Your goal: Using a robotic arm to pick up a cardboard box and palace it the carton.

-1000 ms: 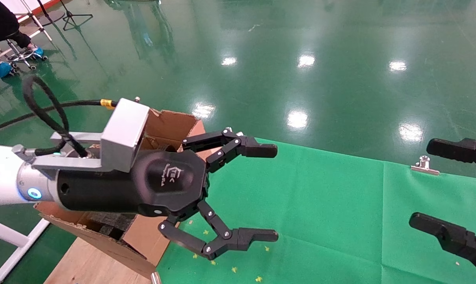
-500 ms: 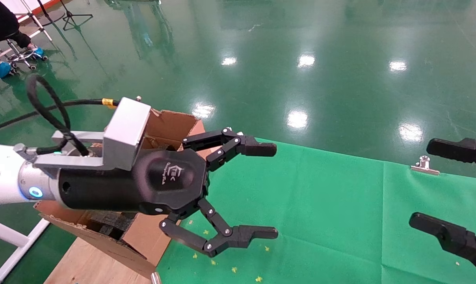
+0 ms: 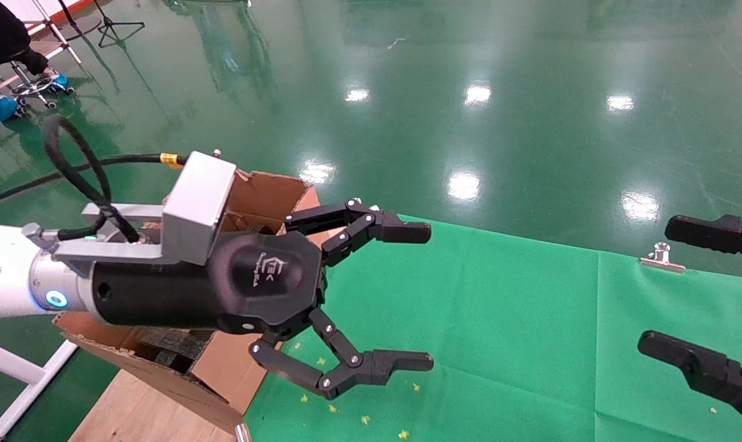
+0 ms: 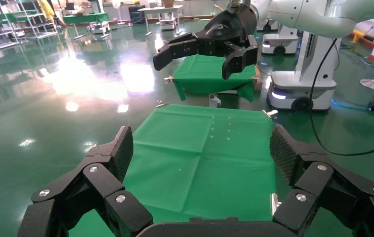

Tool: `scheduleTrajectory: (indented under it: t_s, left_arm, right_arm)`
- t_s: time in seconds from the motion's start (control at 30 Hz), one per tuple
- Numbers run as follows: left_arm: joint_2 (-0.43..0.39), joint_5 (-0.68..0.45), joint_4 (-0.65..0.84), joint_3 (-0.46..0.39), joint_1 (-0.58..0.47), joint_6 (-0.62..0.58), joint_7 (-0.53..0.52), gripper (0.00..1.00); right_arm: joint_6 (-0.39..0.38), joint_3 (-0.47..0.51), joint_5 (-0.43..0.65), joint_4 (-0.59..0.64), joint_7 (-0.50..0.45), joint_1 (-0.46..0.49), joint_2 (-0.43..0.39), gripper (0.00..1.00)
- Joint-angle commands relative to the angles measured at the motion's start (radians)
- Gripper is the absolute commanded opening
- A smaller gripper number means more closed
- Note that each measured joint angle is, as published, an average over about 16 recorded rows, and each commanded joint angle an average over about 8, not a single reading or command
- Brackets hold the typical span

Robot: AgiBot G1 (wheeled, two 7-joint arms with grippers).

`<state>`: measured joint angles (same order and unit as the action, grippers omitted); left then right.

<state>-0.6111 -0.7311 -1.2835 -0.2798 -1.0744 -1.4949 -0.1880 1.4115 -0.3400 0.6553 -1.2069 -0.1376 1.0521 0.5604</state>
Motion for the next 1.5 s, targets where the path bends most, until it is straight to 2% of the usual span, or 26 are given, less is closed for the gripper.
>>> scheduleTrajectory:
  t_s: [0.03, 1.5]
  left_arm:
    - [0.000, 0.000, 0.000, 0.000, 0.000, 0.000, 0.000, 1.00]
    - [0.000, -0.001, 0.001, 0.000, -0.001, 0.000, 0.000, 1.00]
  right_arm:
    - [0.000, 0.000, 0.000, 0.000, 0.000, 0.000, 0.000, 1.00]
    - [0.000, 0.000, 0.000, 0.000, 0.000, 0.000, 0.000, 1.00]
